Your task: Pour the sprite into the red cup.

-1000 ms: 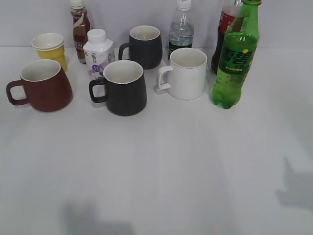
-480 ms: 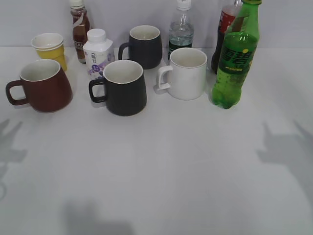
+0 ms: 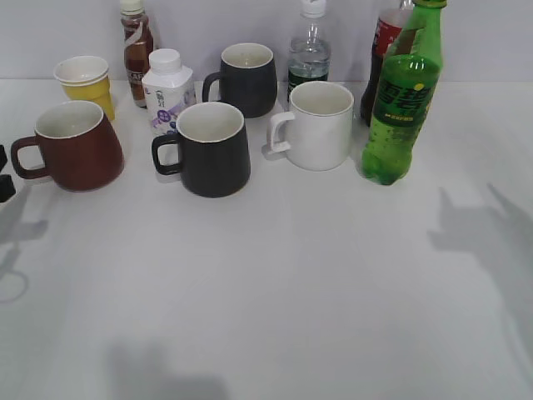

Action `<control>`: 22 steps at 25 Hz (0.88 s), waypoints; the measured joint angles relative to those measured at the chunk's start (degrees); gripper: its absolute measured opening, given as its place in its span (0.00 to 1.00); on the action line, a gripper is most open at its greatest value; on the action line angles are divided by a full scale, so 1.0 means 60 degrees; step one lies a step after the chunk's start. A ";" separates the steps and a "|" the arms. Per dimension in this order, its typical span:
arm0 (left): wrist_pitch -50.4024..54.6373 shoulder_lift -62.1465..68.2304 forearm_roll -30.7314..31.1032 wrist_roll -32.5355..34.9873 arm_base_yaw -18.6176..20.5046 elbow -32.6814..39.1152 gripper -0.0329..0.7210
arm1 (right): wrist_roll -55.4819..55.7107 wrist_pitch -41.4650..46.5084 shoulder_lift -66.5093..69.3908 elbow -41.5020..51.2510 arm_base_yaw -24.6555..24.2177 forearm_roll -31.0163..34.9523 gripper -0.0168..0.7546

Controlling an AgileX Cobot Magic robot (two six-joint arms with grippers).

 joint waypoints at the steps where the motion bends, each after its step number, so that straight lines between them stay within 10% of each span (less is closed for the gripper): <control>1: -0.0185 0.0228 0.0090 0.0020 0.0095 0.0000 0.43 | 0.0000 -0.0087 0.0059 0.0000 0.0000 0.0000 0.69; 22: -0.1073 0.2597 0.0629 0.1095 0.0237 -0.1472 0.46 | -0.0009 -0.0236 0.0187 0.0000 0.0000 -0.0009 0.69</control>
